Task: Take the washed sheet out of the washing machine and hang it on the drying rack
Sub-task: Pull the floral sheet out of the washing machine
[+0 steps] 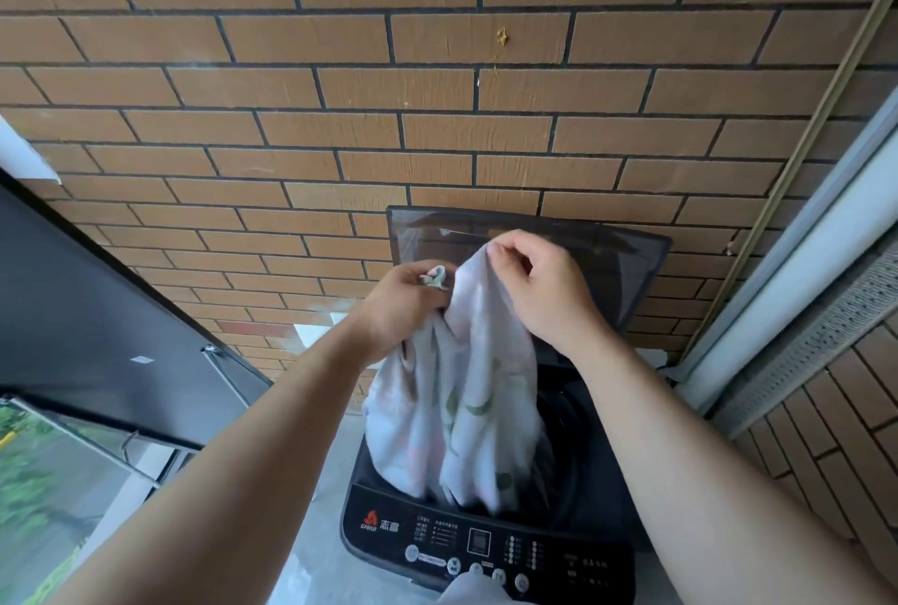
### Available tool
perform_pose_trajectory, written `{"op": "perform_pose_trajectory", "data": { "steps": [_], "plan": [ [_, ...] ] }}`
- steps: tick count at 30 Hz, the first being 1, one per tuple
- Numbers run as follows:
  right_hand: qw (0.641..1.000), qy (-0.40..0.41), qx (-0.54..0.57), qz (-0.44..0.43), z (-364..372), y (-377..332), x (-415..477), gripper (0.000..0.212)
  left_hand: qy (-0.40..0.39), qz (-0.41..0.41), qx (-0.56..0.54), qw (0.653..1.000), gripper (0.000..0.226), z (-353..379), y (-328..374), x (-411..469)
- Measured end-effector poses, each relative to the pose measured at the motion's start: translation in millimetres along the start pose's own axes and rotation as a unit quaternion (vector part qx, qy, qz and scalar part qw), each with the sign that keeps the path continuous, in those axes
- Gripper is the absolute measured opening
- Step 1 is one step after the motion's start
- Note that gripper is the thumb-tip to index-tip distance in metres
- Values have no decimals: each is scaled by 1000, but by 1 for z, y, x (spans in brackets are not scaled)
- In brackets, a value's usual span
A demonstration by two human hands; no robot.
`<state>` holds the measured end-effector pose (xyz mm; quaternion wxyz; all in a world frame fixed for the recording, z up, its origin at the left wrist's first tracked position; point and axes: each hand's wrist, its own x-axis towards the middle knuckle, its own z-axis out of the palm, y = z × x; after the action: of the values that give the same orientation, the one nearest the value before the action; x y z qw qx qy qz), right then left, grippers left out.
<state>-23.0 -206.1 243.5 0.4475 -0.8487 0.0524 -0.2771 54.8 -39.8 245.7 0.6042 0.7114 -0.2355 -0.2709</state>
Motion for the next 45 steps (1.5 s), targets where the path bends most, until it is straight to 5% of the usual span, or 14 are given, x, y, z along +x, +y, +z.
{"op": "perform_pose_trajectory", "data": {
  "steps": [1,4,7,18,21,27,30,33,36,39,41,45],
  "plan": [
    [1000,-12,-1,14,1,5,-4,18,-34,-5,-15,999,13,0,-2,-1],
    [998,-44,0,47,5,18,-19,16,-99,-4,75,992,43,1,-5,-4],
    [994,-70,30,74,7,30,-28,12,-63,10,134,989,49,3,-9,-3],
    [949,-259,-19,178,22,98,-68,20,-15,-34,-26,999,45,12,-13,4],
    [948,-246,-109,172,24,102,-69,48,-11,-31,6,999,45,10,-13,4],
    [990,-24,-86,113,6,52,-31,40,16,-17,279,960,55,-1,-7,-3],
    [997,29,-68,-3,0,7,-14,36,42,26,334,941,28,-3,-7,1],
    [996,23,-65,-57,0,-9,-10,35,52,18,205,977,34,-1,-4,1],
    [999,-4,-30,15,0,2,-14,46,49,-27,28,998,36,1,-6,-2],
    [993,-85,-15,76,5,28,-30,46,55,-52,-13,997,45,0,-14,-4],
    [980,-163,-19,114,10,45,-42,44,60,-43,-23,997,26,0,-14,-6],
    [932,-315,-94,152,21,67,-60,12,35,-43,-54,997,18,1,-7,-7]
  ]
}}
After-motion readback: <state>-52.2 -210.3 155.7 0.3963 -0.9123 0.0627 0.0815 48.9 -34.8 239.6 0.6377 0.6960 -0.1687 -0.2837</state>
